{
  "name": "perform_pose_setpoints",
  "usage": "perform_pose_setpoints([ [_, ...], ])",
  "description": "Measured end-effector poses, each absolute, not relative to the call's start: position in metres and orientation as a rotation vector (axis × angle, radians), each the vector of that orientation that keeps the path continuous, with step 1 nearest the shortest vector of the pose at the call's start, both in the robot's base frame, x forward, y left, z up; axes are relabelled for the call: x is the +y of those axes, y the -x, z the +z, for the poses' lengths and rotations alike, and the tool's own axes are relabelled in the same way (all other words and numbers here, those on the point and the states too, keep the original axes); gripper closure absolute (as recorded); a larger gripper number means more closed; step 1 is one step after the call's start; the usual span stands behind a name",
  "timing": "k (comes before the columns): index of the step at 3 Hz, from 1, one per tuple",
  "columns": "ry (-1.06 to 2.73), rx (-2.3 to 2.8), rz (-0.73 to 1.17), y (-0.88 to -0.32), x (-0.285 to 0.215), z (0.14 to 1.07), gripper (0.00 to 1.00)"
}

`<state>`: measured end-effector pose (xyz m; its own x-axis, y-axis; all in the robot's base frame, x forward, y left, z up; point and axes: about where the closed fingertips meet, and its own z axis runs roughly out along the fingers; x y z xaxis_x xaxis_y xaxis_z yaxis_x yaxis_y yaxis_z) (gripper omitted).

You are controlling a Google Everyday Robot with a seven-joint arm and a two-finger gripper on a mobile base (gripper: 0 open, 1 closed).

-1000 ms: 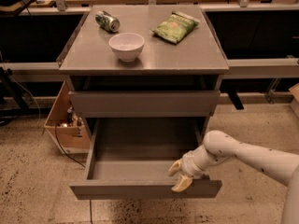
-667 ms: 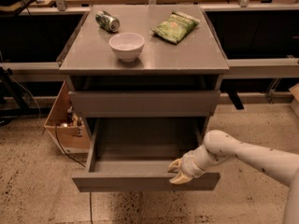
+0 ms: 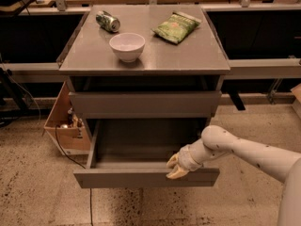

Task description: Close middle drawer

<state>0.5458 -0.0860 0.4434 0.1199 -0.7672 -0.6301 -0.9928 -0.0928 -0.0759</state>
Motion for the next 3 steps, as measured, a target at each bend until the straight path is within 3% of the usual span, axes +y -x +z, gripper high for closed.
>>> perform_pose_setpoints([
  [3, 1.93, 1.595, 0.548, -0.583, -0.054, 0.463, 0.2],
])
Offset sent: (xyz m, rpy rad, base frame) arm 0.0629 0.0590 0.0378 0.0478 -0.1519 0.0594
